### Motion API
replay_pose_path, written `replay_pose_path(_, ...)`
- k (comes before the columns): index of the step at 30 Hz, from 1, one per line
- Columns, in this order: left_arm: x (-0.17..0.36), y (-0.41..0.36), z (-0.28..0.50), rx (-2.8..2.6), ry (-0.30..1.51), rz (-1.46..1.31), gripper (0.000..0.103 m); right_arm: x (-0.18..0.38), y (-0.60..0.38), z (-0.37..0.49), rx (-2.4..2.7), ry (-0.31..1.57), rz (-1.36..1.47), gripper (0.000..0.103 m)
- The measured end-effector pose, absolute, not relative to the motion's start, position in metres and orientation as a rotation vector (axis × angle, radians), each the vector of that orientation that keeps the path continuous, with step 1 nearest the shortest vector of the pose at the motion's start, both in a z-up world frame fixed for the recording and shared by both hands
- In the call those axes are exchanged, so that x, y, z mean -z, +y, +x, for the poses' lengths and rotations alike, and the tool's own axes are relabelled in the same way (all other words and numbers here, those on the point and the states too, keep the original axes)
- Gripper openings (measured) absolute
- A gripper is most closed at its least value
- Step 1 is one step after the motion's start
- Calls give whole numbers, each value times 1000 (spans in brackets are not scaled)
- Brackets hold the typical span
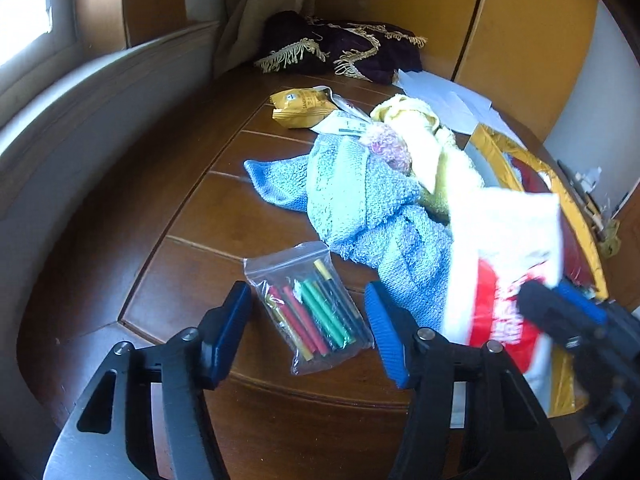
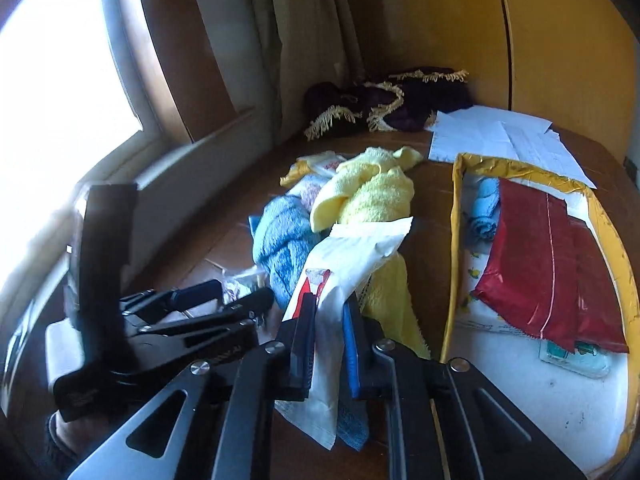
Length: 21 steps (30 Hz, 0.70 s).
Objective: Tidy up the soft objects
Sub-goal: 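Grasp the white red-label tissue pack with the right tool while the left grasps the clear bag of sticks, then carry the tissue pack and bag of sticks over the tray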
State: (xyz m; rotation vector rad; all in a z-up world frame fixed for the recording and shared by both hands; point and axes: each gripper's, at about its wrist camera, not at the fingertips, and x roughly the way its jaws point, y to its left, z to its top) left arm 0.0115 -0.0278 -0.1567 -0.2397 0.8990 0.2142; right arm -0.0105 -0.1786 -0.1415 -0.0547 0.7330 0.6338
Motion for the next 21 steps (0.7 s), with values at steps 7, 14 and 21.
replay_pose_path(7, 156, -35, 10, -220, 920, -211, 55, 133, -196, -13, -670, 710, 18, 13)
replay_pose_path(14, 153, -38, 1, -216, 940, -197, 21, 134, -203, -12, -680, 727, 43, 13)
replay_pose_path(21, 138, -28, -14, -175, 892, -311, 13, 129, -218, -13, -720, 702, 109, 13)
